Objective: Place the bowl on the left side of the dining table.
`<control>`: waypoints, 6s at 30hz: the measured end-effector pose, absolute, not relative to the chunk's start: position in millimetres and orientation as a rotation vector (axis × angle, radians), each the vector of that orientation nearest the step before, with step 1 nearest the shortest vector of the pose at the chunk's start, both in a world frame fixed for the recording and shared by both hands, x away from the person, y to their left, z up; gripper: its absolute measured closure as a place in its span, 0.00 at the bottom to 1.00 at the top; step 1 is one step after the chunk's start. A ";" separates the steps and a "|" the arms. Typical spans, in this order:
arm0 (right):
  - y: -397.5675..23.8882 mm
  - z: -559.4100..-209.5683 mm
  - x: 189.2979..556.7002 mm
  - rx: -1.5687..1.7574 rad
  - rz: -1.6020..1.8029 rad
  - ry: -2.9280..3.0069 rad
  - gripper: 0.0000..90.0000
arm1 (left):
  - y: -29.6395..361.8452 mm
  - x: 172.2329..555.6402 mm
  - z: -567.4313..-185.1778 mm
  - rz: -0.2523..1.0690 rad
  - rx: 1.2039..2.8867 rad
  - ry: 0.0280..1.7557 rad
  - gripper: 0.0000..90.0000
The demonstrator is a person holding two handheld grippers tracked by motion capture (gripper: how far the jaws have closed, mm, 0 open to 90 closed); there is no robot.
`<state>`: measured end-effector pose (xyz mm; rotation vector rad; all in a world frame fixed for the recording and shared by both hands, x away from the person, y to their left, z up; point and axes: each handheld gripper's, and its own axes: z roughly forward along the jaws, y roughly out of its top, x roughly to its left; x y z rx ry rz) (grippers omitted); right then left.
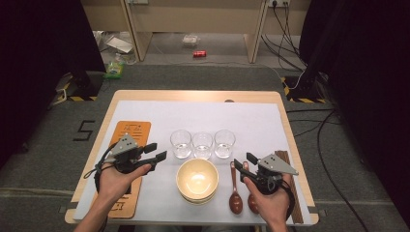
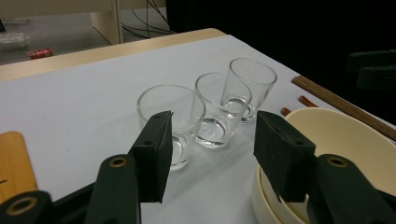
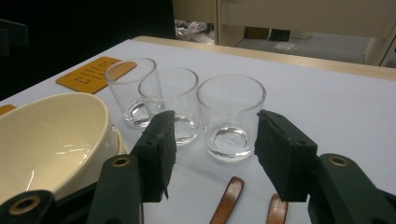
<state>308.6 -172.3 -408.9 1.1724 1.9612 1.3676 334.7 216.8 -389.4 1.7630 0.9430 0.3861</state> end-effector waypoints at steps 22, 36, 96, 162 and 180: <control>-173.4 -412.2 307.3 1.183 1.354 1.964 0.53 | 162.2 329.9 -400.5 0.280 1.899 0.812 0.52; -173.7 -413.1 307.8 1.189 1.352 1.972 0.53 | 143.5 340.7 -416.9 0.283 2.004 0.795 0.60; -175.7 -414.4 308.9 1.197 1.357 1.968 0.53 | 141.6 327.0 -399.6 0.548 1.938 0.644 0.92; -173.8 -416.9 310.4 1.203 1.355 1.974 0.53 | 186.8 338.8 -356.6 0.663 1.791 0.710 0.92; -173.8 -417.3 310.5 1.202 1.352 1.977 0.53 | 197.0 342.0 -352.2 0.673 1.776 0.742 0.92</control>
